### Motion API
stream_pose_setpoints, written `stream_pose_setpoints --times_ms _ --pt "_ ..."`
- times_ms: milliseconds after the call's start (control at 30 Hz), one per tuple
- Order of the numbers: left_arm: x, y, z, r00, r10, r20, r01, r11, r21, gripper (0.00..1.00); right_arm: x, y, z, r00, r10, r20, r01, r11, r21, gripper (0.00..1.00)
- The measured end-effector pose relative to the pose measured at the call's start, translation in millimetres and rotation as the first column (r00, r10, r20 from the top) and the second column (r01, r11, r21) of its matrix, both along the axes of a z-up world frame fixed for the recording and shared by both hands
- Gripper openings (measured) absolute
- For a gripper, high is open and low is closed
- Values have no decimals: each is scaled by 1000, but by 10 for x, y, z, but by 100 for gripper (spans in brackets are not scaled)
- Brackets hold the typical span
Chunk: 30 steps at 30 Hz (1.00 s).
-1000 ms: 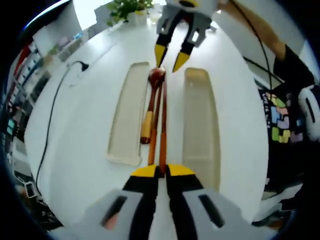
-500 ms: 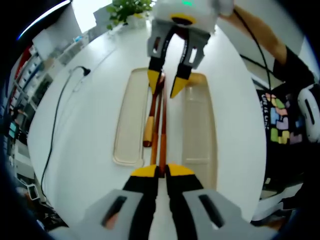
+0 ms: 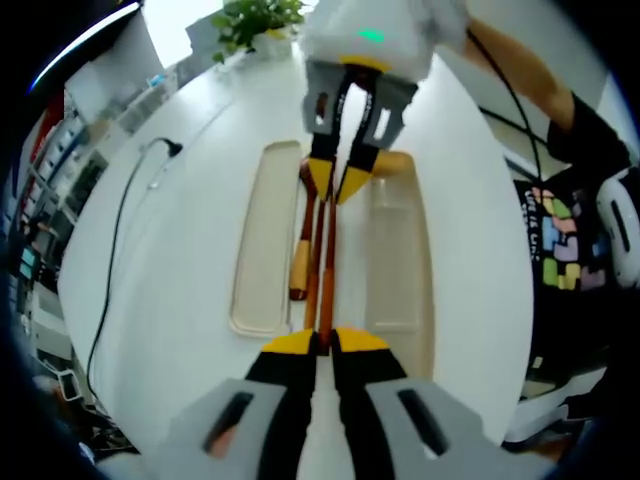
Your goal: Arrange the utensils inside the cutlery case until each visible utensil rests in its matching compartment.
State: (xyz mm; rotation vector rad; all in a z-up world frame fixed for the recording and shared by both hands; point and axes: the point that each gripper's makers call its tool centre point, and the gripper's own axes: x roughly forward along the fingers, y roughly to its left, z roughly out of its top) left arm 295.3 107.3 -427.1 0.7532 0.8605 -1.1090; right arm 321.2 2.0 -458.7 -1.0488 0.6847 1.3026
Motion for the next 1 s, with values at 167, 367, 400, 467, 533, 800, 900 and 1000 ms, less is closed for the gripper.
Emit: stream_pose_setpoints --times_ms 167,367,400,467,533,800,900,1000 --pt "-23 22 75 1000 4 4 -4 1000 -17 6 -26 1 143 999 -5 31 5 1000 -12 4" --pt "-102 111 167 1000 25 3 -25 999 -26 6 -94 81 394 999 -1 54 0 1000 20 4" --pt "-132 121 181 1000 24 3 -23 999 -25 6 -129 97 417 998 0 55 -1 1000 21 4" --pt "-178 145 209 1000 24 3 -24 1000 -21 6 -200 133 467 998 17 66 -18 1000 18 4" --pt "-248 176 225 1000 23 -4 -24 1000 -14 6 -241 165 521 998 18 68 -19 1000 21 4" --pt "-463 196 173 1000 3 -13 -3 1000 13 6 -436 209 544 998 31 63 -33 999 23 4" --pt "-528 191 112 1000 1 -24 -1 1000 17 6 -496 201 497 998 44 52 -45 999 24 4" --pt "-582 189 62 1000 -5 -31 6 1000 20 6 -544 196 462 998 44 41 -45 998 34 4"
